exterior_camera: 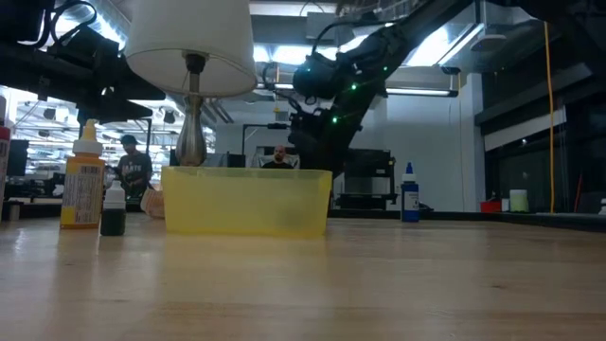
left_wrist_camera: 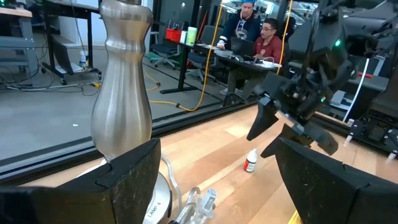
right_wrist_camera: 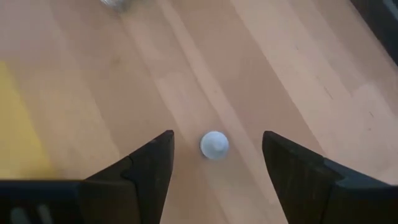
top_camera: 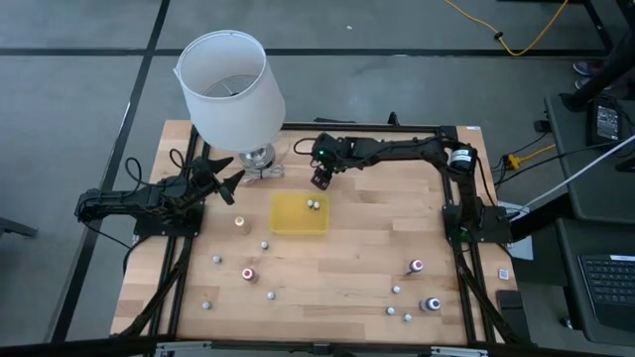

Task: Pick & Place food coloring
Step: Put the red food coloring bottle into the yellow bin

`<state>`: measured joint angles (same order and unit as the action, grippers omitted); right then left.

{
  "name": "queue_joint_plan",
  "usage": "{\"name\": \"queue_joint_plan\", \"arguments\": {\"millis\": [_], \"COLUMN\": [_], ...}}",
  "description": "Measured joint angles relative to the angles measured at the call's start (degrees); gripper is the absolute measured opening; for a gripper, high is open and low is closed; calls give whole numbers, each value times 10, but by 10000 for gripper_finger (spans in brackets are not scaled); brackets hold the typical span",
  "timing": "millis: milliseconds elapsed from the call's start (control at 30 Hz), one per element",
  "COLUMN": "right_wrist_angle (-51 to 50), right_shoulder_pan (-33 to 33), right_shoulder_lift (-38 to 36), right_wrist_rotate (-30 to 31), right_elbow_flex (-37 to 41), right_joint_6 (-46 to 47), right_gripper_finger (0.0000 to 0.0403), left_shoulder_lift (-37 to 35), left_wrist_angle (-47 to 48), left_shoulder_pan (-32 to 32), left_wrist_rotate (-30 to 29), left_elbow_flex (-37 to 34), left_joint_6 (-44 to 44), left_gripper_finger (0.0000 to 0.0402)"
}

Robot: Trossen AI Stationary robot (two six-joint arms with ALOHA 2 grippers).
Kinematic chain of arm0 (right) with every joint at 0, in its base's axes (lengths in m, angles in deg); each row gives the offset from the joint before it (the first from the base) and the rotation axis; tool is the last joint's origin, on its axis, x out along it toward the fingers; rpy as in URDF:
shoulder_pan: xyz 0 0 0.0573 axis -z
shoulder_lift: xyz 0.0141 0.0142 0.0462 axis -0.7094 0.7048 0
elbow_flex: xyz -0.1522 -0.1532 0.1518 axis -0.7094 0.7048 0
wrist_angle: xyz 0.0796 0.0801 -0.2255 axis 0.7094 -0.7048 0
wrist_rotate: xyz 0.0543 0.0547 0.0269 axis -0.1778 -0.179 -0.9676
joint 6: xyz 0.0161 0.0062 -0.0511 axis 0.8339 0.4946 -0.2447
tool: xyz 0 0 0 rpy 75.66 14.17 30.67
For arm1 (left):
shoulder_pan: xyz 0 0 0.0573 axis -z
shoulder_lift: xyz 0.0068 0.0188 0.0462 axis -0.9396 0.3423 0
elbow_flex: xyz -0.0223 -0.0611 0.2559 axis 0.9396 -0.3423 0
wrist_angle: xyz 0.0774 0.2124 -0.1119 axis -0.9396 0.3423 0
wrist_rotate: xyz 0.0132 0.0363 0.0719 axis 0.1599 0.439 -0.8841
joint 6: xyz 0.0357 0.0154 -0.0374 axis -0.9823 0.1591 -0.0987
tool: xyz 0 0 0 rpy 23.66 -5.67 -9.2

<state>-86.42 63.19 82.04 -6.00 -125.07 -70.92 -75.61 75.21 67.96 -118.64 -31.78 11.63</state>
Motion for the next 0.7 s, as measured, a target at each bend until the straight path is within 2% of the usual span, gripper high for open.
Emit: {"name": "queue_joint_plan", "arguments": {"millis": [467,567,700], "right_wrist_angle": [0,1,2], "right_shoulder_pan": [4,5,5], "right_shoulder_lift": [24,24,24], "right_wrist_rotate": [-2,-2,-2], "right_elbow_flex": [0,0,0], "right_joint_6": [2,3,3], "right_gripper_finger": [244,230,189], "left_shoulder_lift": [0,0,0], "left_wrist_angle": [0,0,0], "left_shoulder_pan": [0,0,0], "left_wrist_rotate": [0,0,0], "left_elbow_flex": [0,0,0], "left_joint_6": [0,0,0], "left_gripper_finger": [312,311,312]}}
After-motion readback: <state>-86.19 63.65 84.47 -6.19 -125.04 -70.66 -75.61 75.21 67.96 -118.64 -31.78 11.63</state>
